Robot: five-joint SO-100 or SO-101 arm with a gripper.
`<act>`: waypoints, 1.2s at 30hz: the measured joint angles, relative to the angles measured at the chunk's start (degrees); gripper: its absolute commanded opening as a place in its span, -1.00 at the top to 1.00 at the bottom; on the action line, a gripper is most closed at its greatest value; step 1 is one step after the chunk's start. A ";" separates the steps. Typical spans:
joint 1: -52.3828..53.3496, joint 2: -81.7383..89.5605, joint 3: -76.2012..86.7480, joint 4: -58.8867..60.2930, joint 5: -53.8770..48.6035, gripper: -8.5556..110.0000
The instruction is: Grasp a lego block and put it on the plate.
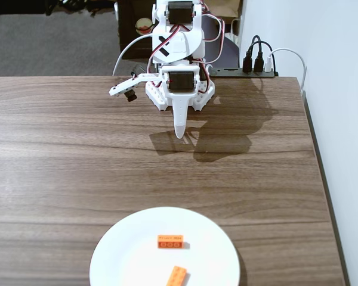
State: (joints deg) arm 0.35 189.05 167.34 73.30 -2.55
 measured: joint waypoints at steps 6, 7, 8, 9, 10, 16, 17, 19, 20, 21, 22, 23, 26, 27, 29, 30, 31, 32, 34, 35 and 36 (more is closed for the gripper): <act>0.00 0.00 0.00 0.00 0.00 0.85; 0.00 0.00 0.00 0.00 0.00 0.85; 0.00 0.00 0.00 0.00 0.00 0.85; 0.00 0.00 0.00 0.00 0.00 0.85; 0.00 0.00 0.00 0.00 0.09 0.85; 1.14 0.00 0.00 0.00 1.05 0.85; 1.05 0.00 0.00 0.00 1.05 0.85; 1.14 0.00 0.00 0.00 1.05 0.85; 1.14 0.00 0.00 0.00 1.05 0.85; 1.14 0.00 0.00 0.00 1.05 0.85; 1.14 0.00 0.00 0.00 1.05 0.85; 1.14 0.00 0.00 0.00 1.05 0.85; 1.14 0.00 0.00 0.00 1.05 0.85; 1.14 0.00 0.00 0.00 1.05 0.85; 1.14 0.00 0.00 0.00 1.05 0.85; 1.14 0.00 0.00 0.00 1.05 0.85; 1.14 0.00 0.00 0.00 1.05 0.85; 1.14 0.00 0.00 0.00 1.05 0.85; 1.14 0.00 0.00 0.00 1.05 0.85; 1.14 0.00 0.00 0.00 1.05 0.85; 1.14 0.00 0.00 0.00 1.05 0.85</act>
State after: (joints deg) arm 1.49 189.05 167.34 73.30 -1.49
